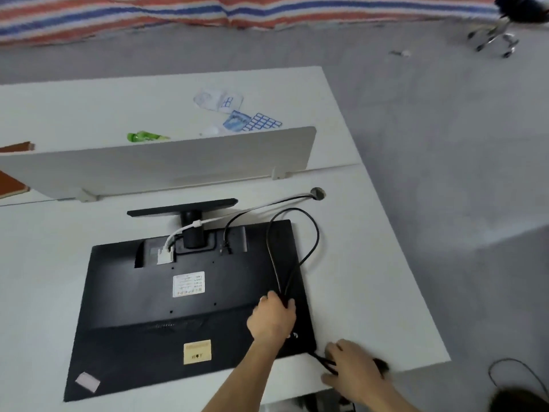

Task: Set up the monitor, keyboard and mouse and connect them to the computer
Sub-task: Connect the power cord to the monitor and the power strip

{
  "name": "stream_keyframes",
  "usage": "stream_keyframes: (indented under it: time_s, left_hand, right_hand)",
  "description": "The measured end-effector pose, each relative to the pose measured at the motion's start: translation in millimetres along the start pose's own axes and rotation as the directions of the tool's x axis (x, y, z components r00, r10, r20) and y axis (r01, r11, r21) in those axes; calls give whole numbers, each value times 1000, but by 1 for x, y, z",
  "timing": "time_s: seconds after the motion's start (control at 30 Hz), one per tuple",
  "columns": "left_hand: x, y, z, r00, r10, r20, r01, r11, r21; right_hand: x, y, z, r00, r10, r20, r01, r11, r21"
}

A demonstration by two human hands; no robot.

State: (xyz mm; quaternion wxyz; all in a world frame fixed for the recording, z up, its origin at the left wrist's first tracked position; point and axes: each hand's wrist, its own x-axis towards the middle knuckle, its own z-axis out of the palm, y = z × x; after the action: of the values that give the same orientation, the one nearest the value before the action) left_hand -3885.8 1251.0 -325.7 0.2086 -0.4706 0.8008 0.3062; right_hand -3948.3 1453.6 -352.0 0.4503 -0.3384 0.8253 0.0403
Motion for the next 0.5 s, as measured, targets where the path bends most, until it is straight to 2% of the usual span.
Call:
stream_keyframes:
  time_s: [0.2,0.3,0.37,0.5]
  left_hand:
    - [-19,19,22,997,-63,37,61,997,51]
    - [-31,20,24,997,-76,30,77,997,-30]
    - [-46,23,31,999,-34,12,35,993,-113]
    - [-85,35,50,998,28,-52,-45,931,-362]
  right_hand:
    - [-10,20,35,974,-81,-210,89,995,32]
    - [-13,30,40,969,-66,-240,89,992,85]
    - [-23,42,44,965,-58,-257,95,987,133]
    - [-43,71,56,955,-22,-297,113,949,294]
